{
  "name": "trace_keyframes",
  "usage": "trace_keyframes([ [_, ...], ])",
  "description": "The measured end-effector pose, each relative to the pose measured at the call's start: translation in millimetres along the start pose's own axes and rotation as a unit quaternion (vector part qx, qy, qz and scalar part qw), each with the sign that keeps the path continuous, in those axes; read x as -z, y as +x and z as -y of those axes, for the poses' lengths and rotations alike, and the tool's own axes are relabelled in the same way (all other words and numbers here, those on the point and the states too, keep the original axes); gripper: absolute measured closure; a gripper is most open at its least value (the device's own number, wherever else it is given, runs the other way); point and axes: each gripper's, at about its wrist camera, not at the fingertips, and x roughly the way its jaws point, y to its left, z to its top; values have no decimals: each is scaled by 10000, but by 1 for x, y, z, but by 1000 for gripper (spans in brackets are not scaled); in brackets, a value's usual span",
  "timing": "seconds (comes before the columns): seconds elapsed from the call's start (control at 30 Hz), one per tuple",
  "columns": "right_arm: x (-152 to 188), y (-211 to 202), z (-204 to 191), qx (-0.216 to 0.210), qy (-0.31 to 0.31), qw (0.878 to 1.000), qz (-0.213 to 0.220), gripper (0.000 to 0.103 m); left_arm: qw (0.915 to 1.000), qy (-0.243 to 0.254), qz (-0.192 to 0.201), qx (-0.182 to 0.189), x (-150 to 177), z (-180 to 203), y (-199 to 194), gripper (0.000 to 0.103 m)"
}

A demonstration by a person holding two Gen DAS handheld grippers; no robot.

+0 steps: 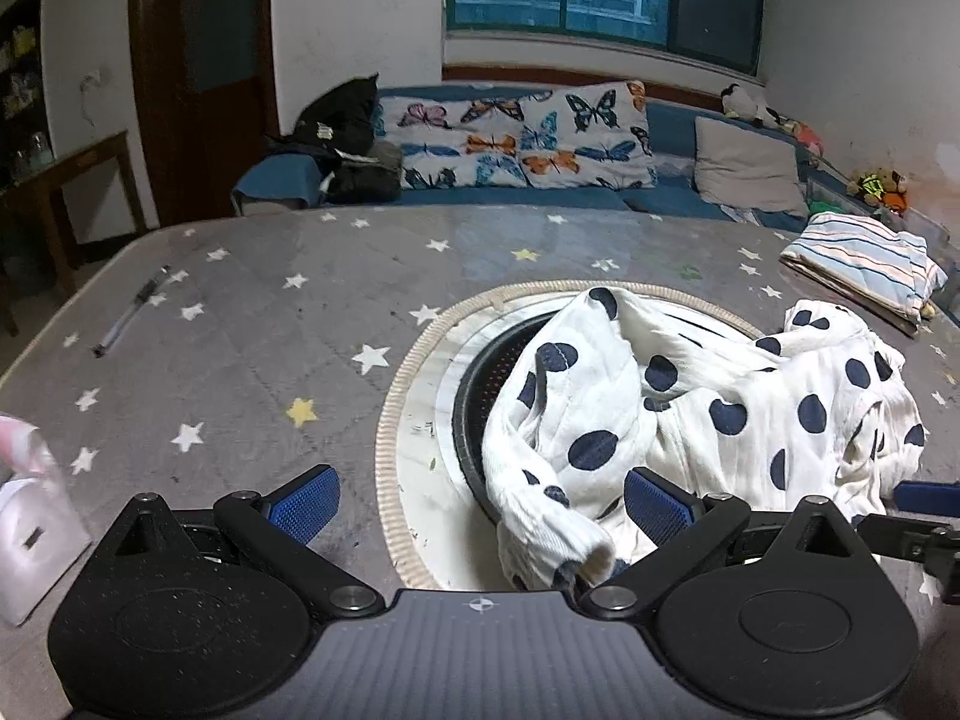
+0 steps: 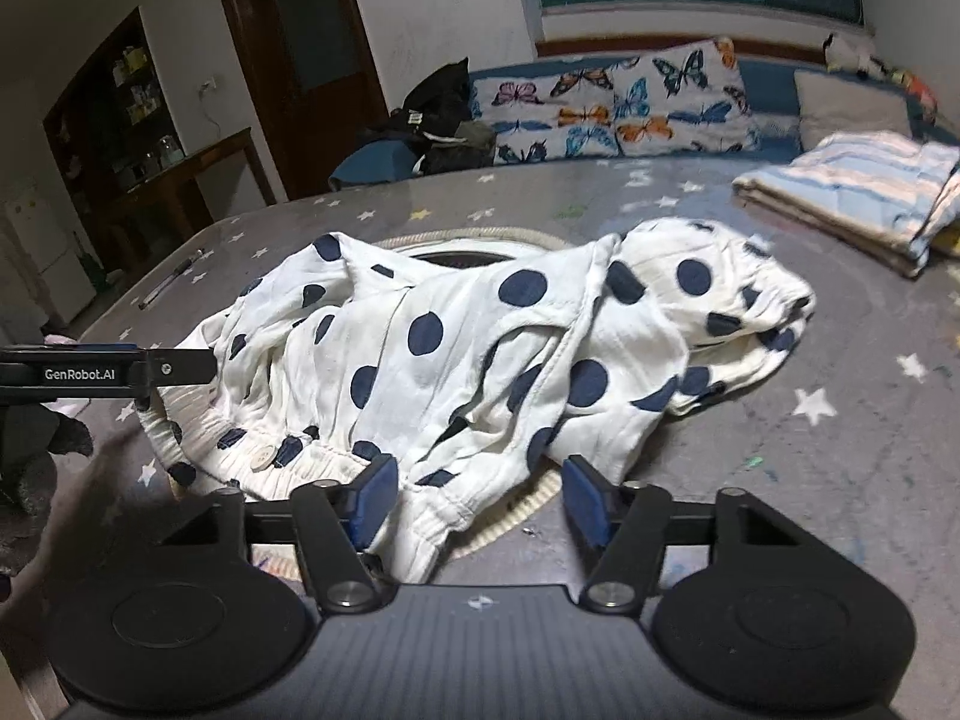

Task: Fold clothes
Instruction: 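Close both tools on the trousers waistband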

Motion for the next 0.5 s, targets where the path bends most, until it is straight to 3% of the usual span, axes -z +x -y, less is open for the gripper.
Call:
trace_keyframes([
  [0.1, -1, 8, 3, -106, 109, 9998, -88, 55, 9997, -13, -155, 187, -1, -4, 9, 9],
  [0.17, -2, 9, 4, -146, 121, 9998, -81, 70, 9992, -25, -268, 309, -1, -6, 16, 16],
  [0.27, -2, 6, 4, -224, 156, 9996, -54, 88, 9979, -85, -399, 506, 0, -9, 23, 35],
  [0.33, -2, 2, 5, -271, 177, 9995, -28, 93, 9964, -157, -458, 693, 0, -12, 25, 59],
  [0.4, -1, -1, 5, -317, 198, 9993, -1, 95, 9947, -211, -461, 889, 0, -14, 24, 76],
  [0.5, -1, -6, 6, -386, 229, 9990, 39, 97, 9931, -228, -394, 1077, 0, -15, 15, 85],
])
